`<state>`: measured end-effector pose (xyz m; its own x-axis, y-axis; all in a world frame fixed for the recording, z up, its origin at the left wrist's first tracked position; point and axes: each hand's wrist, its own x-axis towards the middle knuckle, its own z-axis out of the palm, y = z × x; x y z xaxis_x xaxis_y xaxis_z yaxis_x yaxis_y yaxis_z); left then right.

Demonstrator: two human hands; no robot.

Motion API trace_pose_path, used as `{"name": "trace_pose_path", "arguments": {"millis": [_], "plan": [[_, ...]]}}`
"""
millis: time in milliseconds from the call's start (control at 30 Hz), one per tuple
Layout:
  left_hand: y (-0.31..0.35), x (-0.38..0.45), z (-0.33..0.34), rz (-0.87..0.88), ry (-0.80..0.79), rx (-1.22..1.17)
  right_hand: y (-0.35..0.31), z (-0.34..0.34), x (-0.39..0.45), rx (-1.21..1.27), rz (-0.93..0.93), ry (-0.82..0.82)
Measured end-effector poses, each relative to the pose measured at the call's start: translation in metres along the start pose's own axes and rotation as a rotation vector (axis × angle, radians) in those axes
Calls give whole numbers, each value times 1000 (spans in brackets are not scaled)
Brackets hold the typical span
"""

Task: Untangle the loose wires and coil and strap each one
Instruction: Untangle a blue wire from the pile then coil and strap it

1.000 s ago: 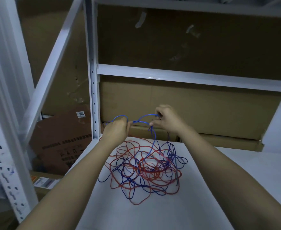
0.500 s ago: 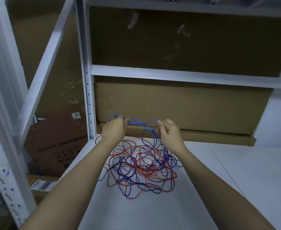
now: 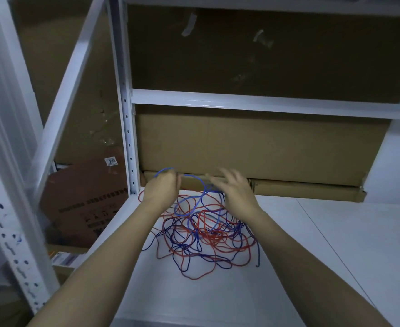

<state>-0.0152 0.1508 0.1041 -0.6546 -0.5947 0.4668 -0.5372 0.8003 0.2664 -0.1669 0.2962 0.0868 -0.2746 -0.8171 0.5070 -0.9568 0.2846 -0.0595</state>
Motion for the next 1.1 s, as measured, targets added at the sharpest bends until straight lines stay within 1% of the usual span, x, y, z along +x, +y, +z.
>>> {"name": "trace_pose_path", "arguments": {"millis": [33,67,167,200,233,267,333,367,400,433,500,567,600,667,733,767,900,967,1033,1100], "plan": [[3,0,-1,14,4,-8,-3,-1,-1,-82,-111,-38],[5,-1,-2,22,-2,-14,-7,-2,-2,-95,-165,-28],[7,-2,-4,37,-26,-29,-20,0,-4,-21,-180,178],[8,-2,-4,46,-24,-34,-24,2,-5,-32,-219,207],[8,-3,-4,57,-19,-39,-26,4,-4,-83,-280,161],[9,-5,-5,68,-12,-46,-26,7,-4,-166,-337,65],[10,-7,-6,76,-6,-69,-22,14,-3,-298,-372,-125],[9,-9,-6,74,-8,-81,-19,16,-3,-305,-374,-162],[7,-10,-5,68,-10,-90,-17,17,-4,-248,-374,-171],[3,-11,-5,56,-10,-95,-16,19,-6,-109,-353,-134],[-6,-14,-2,14,-13,-105,-17,19,-8,297,-194,-39],[-17,-19,5,-28,-32,-107,-19,16,-10,701,16,-3],[-23,-21,9,-51,-39,-105,-22,13,-10,856,134,23],[-32,-27,17,-104,-48,-102,-18,7,-6,1074,347,152],[-38,-31,22,-153,-46,-99,-6,3,0,1096,487,291],[-40,-31,22,-173,-38,-99,0,2,2,1089,555,329],[-41,-24,19,-232,43,-108,13,6,9,1194,863,488],[-38,-21,17,-238,63,-115,13,10,12,1226,977,577],[-33,-20,15,-193,62,-109,13,12,17,1265,1057,597],[-29,-21,13,-150,84,-103,18,11,19,1386,1100,555]]}}
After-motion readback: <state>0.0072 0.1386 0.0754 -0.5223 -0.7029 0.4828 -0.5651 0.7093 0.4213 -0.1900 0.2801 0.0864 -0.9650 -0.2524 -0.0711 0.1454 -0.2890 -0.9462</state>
